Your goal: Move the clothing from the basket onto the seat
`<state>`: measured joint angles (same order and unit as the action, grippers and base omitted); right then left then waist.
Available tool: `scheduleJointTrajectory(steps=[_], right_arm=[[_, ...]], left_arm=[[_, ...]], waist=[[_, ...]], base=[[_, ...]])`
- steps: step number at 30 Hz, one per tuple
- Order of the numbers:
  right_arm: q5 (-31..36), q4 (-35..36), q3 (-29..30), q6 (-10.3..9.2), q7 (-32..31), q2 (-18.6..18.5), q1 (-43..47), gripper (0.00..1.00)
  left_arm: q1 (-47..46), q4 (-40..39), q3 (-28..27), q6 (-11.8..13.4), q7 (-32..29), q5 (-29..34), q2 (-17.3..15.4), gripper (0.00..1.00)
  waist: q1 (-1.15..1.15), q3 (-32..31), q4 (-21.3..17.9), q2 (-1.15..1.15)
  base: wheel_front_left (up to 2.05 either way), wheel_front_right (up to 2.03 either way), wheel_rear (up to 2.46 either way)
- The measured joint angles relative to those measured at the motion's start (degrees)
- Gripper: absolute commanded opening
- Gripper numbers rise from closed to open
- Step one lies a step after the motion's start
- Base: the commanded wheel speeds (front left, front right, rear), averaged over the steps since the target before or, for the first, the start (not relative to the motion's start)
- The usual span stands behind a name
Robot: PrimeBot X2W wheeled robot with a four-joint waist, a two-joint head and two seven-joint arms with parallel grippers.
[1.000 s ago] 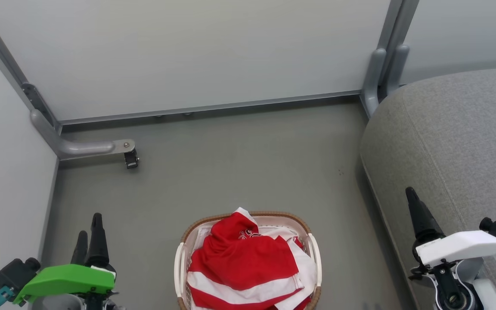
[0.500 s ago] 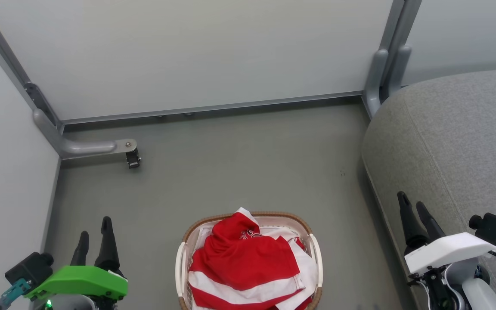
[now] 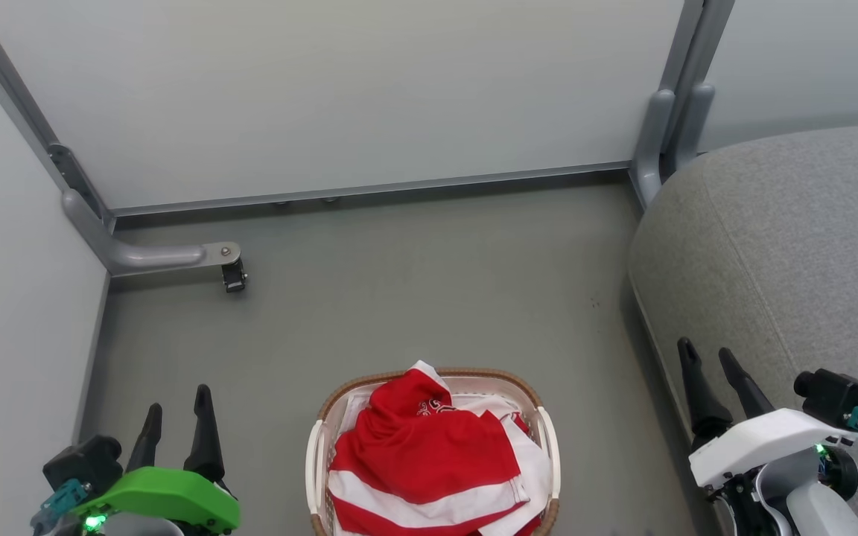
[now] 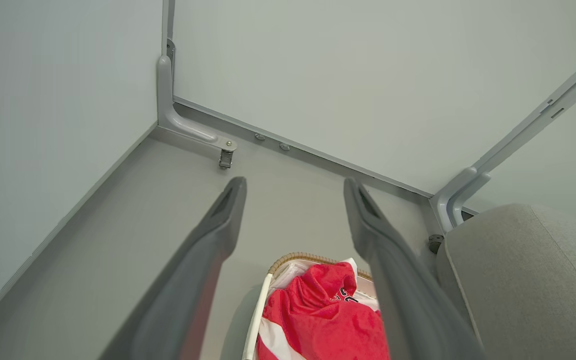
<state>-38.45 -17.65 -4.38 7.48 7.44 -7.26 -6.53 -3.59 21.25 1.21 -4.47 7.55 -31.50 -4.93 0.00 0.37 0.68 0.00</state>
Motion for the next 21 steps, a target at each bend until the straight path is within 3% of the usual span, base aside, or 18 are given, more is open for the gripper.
scheduleJointTrajectory(steps=[21], right_arm=[[13.1, -1.9, 0.1, 0.0, 3.0, 0.1, 0.3, 1.0]], left_arm=[[1.6, -1.1, 1.3, 1.4, 3.0, 11.0, -0.1, 1.0]], waist=[[0.0, 0.1, 0.3, 0.0]], base=[[0.0, 0.0, 0.0]])
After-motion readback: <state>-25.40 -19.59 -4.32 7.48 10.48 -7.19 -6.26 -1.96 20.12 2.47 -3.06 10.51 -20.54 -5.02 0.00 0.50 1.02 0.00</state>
